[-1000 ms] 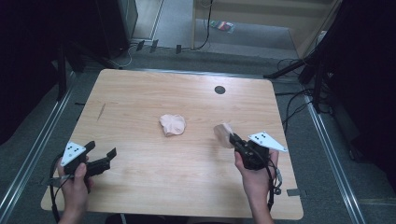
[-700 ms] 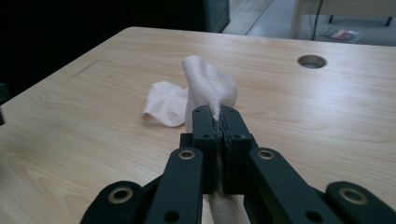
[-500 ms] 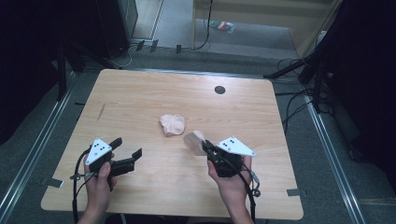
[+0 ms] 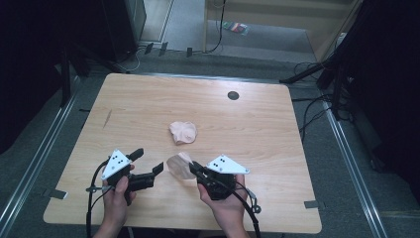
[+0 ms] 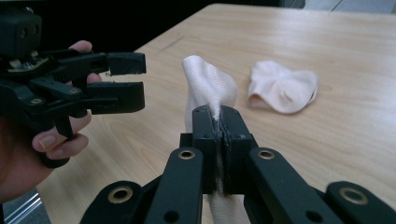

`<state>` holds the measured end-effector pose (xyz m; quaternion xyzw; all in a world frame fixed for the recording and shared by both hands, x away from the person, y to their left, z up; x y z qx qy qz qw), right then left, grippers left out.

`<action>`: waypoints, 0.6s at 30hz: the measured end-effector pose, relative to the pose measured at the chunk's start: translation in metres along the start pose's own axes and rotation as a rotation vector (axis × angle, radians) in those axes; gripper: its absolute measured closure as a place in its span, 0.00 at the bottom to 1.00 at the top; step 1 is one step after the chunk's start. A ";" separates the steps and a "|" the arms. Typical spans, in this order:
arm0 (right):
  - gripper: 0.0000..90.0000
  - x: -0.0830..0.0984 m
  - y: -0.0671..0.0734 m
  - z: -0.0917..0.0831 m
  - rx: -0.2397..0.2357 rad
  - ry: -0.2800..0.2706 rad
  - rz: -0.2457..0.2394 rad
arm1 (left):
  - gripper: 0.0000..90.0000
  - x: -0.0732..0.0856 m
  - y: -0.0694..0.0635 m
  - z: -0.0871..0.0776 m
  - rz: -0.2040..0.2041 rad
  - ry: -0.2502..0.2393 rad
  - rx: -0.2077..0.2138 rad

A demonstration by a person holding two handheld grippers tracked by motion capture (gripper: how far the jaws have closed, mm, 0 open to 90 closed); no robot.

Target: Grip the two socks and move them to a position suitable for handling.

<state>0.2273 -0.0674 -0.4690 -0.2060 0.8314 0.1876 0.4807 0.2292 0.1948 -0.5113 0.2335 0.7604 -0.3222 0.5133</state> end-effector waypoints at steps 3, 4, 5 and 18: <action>0.97 0.008 -0.005 0.005 0.005 0.017 0.013 | 0.12 0.004 -0.001 0.004 0.003 0.017 0.011; 0.97 0.017 -0.014 0.010 0.021 0.033 0.038 | 0.12 0.008 -0.001 0.008 0.003 0.037 0.019; 0.97 0.021 -0.019 0.013 0.032 0.043 0.046 | 0.13 0.010 -0.002 0.010 0.003 0.047 0.024; 0.96 0.045 -0.061 0.022 0.142 0.110 0.112 | 0.15 0.022 0.000 0.023 -0.032 0.117 0.045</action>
Point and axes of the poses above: each handheld gripper's, and its own axes: z roughly forward along the jaws, x roughly out of its underside, y roughly to its left, the point moved 1 cm from there along z, roughly forward along the jaws, and after that the axes turned 13 degrees about x, right-handed, at the moved point
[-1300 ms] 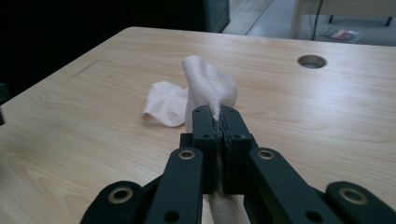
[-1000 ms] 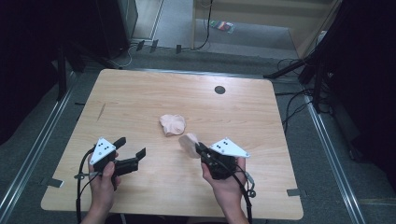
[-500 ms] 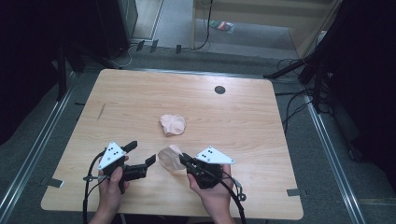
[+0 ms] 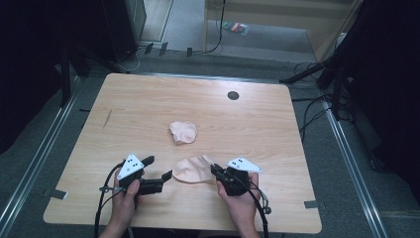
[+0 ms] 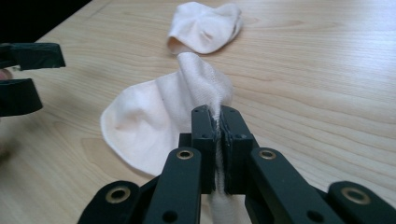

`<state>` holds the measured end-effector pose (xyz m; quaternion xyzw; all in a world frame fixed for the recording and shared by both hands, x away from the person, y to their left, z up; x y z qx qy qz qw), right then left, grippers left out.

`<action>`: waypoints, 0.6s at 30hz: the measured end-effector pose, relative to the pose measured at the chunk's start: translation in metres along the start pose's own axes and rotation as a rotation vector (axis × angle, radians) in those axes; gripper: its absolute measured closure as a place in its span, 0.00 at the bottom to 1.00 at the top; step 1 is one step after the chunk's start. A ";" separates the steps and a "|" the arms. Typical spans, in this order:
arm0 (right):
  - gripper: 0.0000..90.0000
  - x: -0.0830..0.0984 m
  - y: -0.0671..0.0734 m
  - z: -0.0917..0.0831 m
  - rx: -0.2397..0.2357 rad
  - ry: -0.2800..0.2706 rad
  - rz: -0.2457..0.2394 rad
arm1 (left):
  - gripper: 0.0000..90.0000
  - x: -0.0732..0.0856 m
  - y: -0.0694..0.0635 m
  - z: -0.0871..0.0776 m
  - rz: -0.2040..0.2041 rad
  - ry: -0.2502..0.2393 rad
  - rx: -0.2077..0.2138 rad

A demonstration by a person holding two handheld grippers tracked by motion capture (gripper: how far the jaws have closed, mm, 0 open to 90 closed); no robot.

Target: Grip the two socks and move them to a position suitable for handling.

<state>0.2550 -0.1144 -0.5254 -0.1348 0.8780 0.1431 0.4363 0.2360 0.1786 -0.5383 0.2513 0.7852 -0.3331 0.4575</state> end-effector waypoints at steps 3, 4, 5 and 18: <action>0.95 0.001 -0.004 0.001 0.026 -0.002 -0.009 | 0.15 0.001 0.002 0.002 -0.022 0.010 0.009; 0.93 0.001 -0.005 0.002 0.036 -0.004 -0.015 | 0.15 0.001 0.003 0.002 -0.027 0.017 0.014; 0.93 0.001 -0.005 0.002 0.036 -0.004 -0.015 | 0.15 0.001 0.004 0.003 -0.032 0.022 0.012; 0.69 -0.002 -0.048 -0.028 0.082 -0.025 0.037 | 0.32 -0.004 0.005 0.023 -0.056 0.076 0.031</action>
Point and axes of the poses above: each handheld gripper's, and its own axes: z roughly forward along the jaws, x roughly out of its underside, y roughly to its left, the point moved 1 cm from there along z, roughly forward along the jaws, and after that the axes turned 13 degrees about x, right-handed, at the moved point
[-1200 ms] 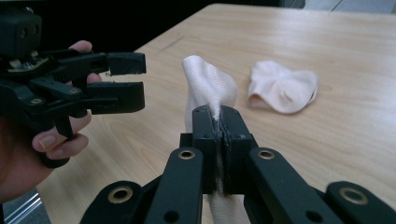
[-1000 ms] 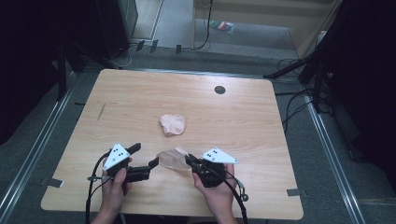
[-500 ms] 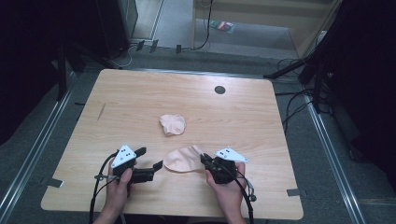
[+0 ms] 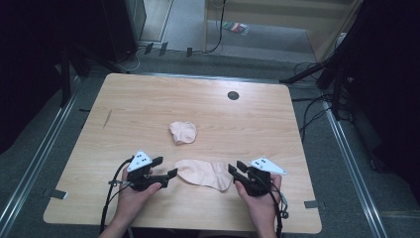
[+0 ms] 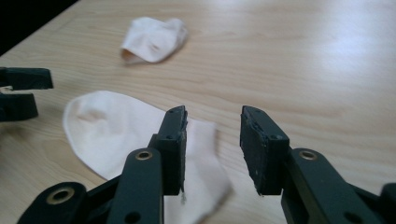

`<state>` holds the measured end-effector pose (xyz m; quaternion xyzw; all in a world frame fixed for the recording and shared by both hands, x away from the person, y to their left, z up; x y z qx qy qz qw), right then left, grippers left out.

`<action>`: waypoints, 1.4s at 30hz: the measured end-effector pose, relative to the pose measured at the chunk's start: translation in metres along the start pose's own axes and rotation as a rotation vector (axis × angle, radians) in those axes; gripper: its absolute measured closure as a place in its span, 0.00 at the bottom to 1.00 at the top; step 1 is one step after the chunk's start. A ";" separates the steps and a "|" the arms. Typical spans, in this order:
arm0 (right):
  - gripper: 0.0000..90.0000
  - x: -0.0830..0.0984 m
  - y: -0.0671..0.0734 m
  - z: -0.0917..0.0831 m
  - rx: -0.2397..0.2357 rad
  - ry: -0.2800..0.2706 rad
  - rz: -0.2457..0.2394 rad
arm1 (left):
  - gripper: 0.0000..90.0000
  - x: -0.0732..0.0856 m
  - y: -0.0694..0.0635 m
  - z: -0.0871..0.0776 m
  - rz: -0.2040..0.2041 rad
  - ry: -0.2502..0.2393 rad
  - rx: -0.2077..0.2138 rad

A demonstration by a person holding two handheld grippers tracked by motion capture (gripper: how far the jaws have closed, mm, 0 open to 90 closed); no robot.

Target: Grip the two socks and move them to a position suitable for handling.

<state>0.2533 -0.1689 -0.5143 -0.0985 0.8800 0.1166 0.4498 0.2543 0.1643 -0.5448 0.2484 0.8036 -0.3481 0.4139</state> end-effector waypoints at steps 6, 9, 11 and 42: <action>0.70 0.014 -0.008 0.010 0.009 0.100 0.029 | 0.52 0.000 0.005 0.011 -0.058 0.046 0.001; 0.70 0.018 0.003 0.016 -0.004 0.133 -0.007 | 0.67 0.002 0.007 0.015 -0.078 0.068 -0.007; 0.70 0.022 0.009 0.020 0.024 0.152 -0.038 | 0.74 0.002 0.008 0.016 -0.083 0.071 0.026; 1.00 0.025 0.016 -0.004 0.080 0.158 -0.125 | 1.00 0.026 -0.008 -0.063 -0.048 0.171 -0.014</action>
Point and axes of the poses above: each handheld gripper's, and its own axes: z roughly forward along the jaws, x roughly out of its underside, y roughly to its left, the point moved 1 cm from there along z, roughly forward along the jaws, and after that the axes turned 13 degrees about x, right-handed, at the moved point
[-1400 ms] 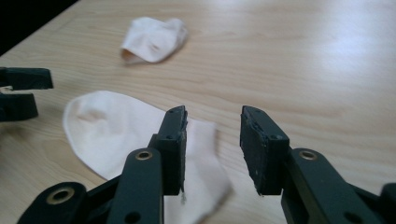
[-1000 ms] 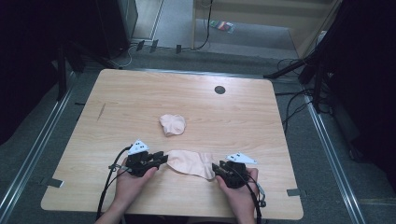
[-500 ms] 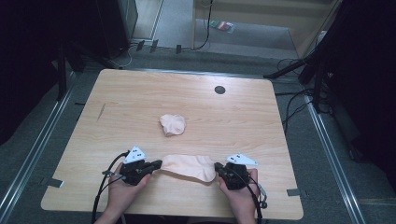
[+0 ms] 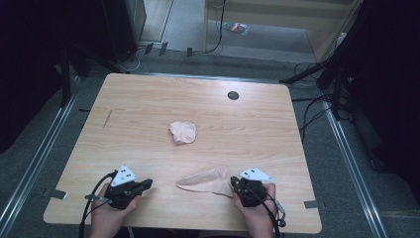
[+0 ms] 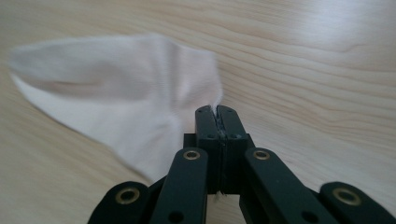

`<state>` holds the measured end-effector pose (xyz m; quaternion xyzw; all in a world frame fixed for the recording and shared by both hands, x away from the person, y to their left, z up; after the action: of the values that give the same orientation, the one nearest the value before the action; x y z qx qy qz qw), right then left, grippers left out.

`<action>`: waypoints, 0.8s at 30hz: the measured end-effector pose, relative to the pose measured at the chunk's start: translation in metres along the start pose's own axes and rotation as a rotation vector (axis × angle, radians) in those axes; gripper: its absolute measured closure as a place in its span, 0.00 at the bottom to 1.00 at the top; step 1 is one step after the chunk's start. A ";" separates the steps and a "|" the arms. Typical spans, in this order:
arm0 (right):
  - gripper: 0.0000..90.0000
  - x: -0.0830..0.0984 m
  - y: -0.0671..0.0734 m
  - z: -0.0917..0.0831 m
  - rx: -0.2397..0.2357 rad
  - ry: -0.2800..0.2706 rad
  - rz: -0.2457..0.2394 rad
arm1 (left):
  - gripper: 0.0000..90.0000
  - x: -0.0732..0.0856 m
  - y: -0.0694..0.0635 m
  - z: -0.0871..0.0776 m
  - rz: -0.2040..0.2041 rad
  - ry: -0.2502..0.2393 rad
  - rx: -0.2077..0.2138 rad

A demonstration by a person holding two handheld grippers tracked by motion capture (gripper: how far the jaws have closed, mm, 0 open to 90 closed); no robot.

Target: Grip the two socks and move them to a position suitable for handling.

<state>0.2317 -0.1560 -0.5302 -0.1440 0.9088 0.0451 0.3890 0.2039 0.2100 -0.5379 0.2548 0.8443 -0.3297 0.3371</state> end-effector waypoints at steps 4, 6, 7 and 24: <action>1.00 -0.001 0.000 0.002 -0.078 0.012 0.013 | 1.00 -0.001 -0.002 0.005 0.031 -0.032 0.035; 1.00 0.000 0.004 0.006 -0.083 0.020 -0.011 | 0.97 -0.005 -0.001 0.012 0.033 -0.061 0.060; 1.00 0.000 0.006 0.007 -0.084 0.019 -0.022 | 0.85 -0.008 0.000 0.017 0.031 -0.077 0.069; 1.00 -0.004 0.008 0.003 -0.095 -0.019 -0.026 | 1.00 -0.035 0.003 0.043 0.025 0.011 0.192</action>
<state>0.2341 -0.1471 -0.5296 -0.1740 0.8999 0.0846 0.3908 0.2455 0.1728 -0.5374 0.2984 0.8075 -0.4033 0.3104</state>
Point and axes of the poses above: each handheld gripper's, and its own axes: z roughly forward along the jaws, x roughly out of its underside, y roughly to its left, the point moved 1 cm from there along z, roughly forward along the jaws, and after that the axes turned 13 degrees about x, right-handed, at the moved point
